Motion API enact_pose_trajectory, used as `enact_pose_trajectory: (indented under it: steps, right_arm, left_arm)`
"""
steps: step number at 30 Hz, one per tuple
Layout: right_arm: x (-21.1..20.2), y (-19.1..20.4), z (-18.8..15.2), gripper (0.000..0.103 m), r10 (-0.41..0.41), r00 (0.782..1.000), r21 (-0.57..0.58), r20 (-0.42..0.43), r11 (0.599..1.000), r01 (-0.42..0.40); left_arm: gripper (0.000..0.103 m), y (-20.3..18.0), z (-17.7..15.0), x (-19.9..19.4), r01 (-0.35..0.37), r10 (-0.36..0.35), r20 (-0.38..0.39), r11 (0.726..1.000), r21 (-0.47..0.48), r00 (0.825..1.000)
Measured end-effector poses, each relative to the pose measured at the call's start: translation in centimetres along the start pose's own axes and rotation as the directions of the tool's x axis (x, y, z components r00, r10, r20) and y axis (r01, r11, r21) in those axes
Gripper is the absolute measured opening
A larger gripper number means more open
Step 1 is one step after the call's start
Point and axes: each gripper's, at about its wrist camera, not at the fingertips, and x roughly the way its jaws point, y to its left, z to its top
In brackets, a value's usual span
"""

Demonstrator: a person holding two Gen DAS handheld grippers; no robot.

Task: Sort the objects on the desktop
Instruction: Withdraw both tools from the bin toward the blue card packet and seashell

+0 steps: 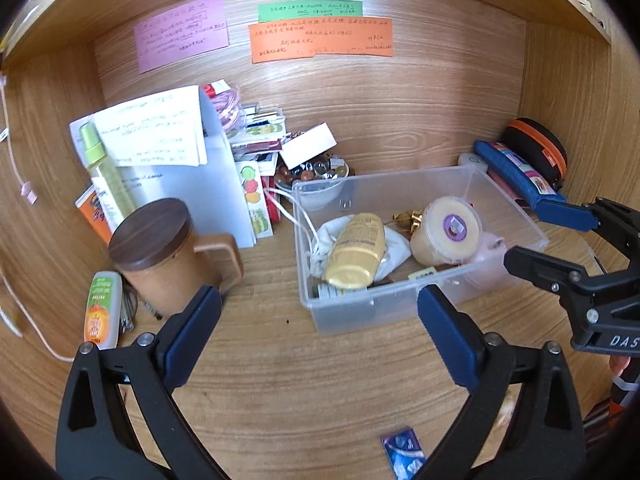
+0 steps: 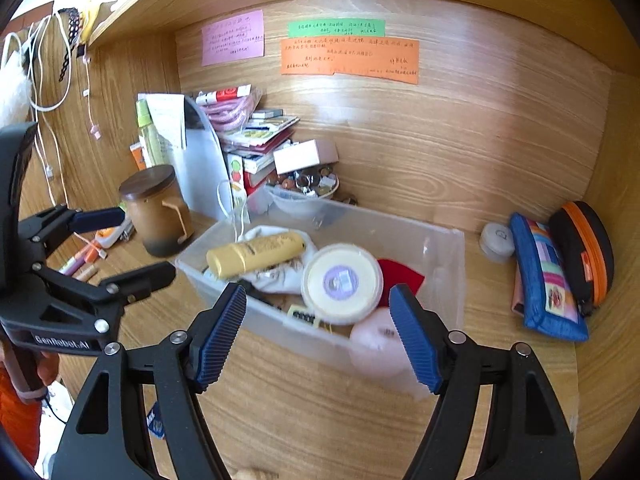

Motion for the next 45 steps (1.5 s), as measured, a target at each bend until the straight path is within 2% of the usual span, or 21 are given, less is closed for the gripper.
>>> enact_pose_trajectory:
  steps: [6,14,22,27,31,34,39,45]
  right_arm:
    - [-0.8,1.2,-2.4,0.071,-0.036,0.999,-0.021,-0.011,0.999,0.036]
    - [-2.0,1.6,-6.3,0.071,-0.055,0.998,0.021,-0.027,0.998,0.055]
    - [-2.5,2.7,-10.1,0.071,-0.007,0.998,0.01,-0.065,1.0,0.008]
    - [-2.6,3.7,-11.6,0.071,0.012,0.996,-0.01,-0.086,1.0,-0.013]
    - [-2.7,4.2,-12.2,0.071,0.03,0.996,-0.016,-0.088,0.999,-0.032]
    - [-2.4,4.1,-12.6,0.071,0.018,0.996,-0.003,-0.091,1.0,-0.019]
    - [-1.6,3.9,-13.5,0.059,0.043,0.992,0.022,-0.122,0.999,-0.041]
    - [-1.0,3.8,-14.0,0.053,0.058,0.989,0.032,-0.137,0.998,-0.054]
  left_arm:
    - [0.1,0.4,-2.1,-1.1,0.002,-0.003,-0.011,1.0,-0.024,1.0]
    - [0.1,-0.4,-5.7,-1.3,0.008,-0.01,-0.061,1.0,-0.028,0.998]
    - [0.1,-2.1,-9.7,-1.2,0.026,-0.028,-0.123,1.0,-0.018,0.992]
    - [0.1,-3.0,-11.3,-0.8,0.058,-0.063,-0.155,0.998,-0.033,0.986]
    - [0.1,-3.8,-11.9,-0.9,0.018,-0.018,-0.138,1.0,-0.003,0.99]
    - [0.099,-4.1,-12.1,-0.9,0.028,-0.027,-0.14,1.0,0.001,0.99]
    - [0.077,-4.3,-12.2,-0.2,0.044,-0.044,-0.168,0.999,-0.003,0.985]
    - [0.073,-4.1,-12.4,0.2,0.043,-0.046,-0.174,0.999,-0.017,0.984]
